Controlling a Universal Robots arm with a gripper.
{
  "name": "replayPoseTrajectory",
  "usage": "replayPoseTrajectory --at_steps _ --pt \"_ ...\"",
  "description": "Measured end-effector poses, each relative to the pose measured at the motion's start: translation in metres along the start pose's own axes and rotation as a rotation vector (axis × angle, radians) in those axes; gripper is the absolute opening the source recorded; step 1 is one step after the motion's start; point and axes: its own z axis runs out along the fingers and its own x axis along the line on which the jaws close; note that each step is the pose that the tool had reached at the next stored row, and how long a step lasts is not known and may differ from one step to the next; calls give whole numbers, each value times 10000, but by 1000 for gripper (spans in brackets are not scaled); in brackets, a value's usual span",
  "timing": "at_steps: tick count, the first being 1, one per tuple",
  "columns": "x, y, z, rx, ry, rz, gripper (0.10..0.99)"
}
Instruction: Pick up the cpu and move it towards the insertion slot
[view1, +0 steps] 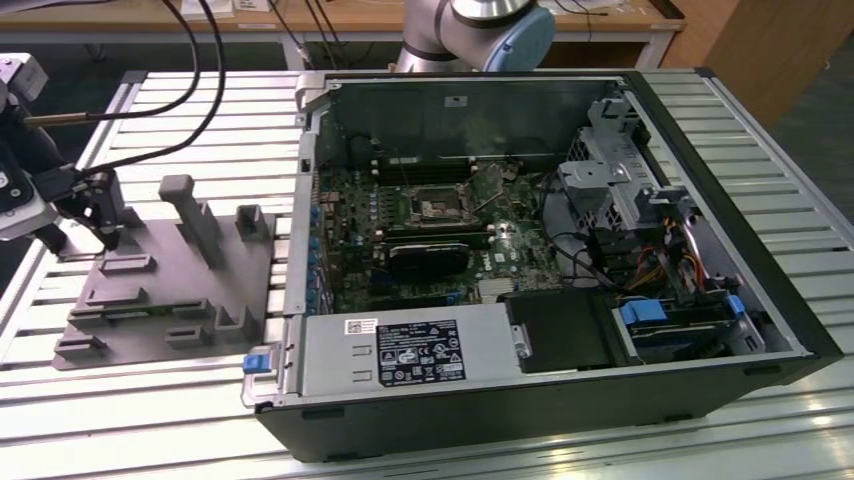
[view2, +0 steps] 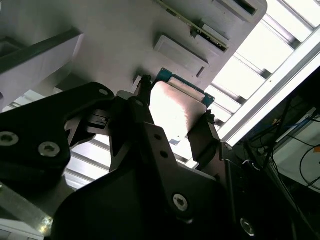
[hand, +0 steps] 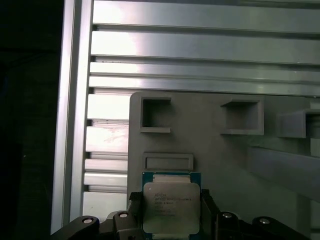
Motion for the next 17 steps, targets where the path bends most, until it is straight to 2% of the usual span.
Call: replayPoseTrajectory --at_steps 17 --pt "0 7 -123 -1 -1 0 545"
